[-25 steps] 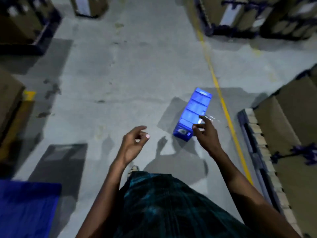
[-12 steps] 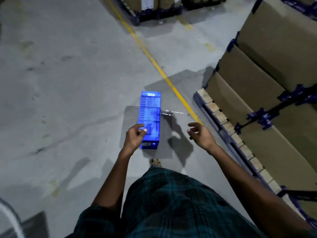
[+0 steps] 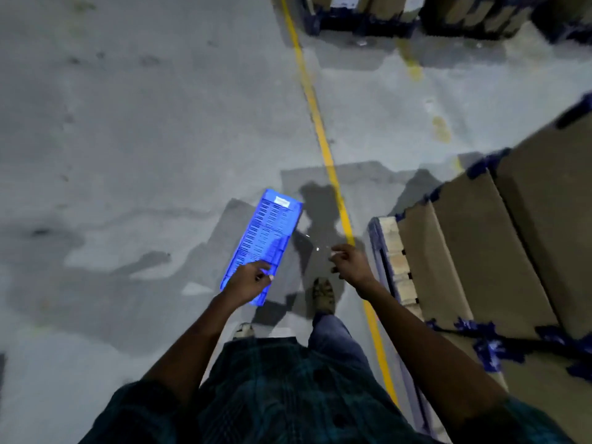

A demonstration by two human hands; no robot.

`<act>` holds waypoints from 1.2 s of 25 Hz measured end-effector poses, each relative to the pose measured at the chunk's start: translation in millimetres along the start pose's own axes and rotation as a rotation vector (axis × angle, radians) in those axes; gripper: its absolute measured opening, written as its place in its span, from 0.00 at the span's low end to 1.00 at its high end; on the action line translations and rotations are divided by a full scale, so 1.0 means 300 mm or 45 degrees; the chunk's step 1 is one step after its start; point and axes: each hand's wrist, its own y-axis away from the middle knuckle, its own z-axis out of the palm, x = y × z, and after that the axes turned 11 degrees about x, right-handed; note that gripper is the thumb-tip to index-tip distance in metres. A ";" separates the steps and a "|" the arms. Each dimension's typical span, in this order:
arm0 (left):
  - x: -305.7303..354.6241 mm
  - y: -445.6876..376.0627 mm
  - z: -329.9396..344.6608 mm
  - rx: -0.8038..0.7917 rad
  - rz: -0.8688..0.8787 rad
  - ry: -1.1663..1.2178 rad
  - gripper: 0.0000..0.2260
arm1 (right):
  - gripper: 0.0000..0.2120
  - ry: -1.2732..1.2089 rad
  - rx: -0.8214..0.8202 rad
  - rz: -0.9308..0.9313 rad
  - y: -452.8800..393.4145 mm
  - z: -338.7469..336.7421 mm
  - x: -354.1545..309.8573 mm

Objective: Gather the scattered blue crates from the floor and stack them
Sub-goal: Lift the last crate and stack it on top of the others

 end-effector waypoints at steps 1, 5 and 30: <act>-0.001 -0.030 0.026 0.053 -0.075 0.010 0.14 | 0.07 0.072 -0.098 -0.029 -0.101 0.024 0.020; -0.014 -0.163 0.099 0.346 -0.432 0.051 0.17 | 0.10 0.344 -0.488 -0.220 -0.419 0.177 0.053; -0.540 -0.558 0.781 0.486 -0.896 -0.351 0.43 | 0.22 -0.319 -0.720 0.768 -1.047 1.180 0.325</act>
